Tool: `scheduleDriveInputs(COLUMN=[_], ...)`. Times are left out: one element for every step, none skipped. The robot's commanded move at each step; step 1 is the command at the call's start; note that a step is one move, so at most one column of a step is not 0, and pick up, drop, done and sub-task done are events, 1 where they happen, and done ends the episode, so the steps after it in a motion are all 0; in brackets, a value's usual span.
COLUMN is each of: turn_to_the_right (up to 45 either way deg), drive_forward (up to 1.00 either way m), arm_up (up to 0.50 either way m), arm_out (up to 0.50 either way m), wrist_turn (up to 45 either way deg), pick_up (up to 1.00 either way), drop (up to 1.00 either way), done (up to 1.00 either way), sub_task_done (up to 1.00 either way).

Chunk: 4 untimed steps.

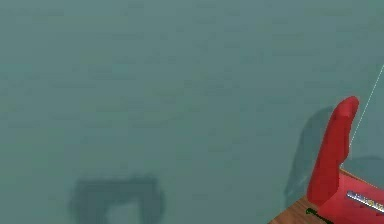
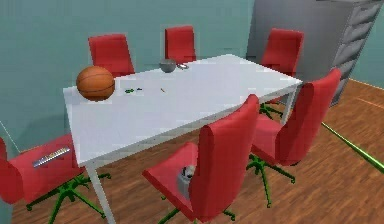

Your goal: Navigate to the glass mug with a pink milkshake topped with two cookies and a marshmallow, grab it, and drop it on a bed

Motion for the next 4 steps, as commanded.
scheduleDriveInputs(turn_to_the_right=[0.0,0.0,0.0,0.0], drive_forward=[0.0,0.0,0.0,0.0], arm_up=[0.08,0.0,0.0,0.0], arm_out=[0.0,0.36,0.0,0.0], wrist_turn=[0.0,0.0,45.0,45.0], pick_up=[0.0,0.0,0.0,0.0], drop=[0.0,0.0,0.0,0.0], done=[0.0,0.0,0.0,0.0], sub_task_done=[0.0,0.0,0.0,0.0])
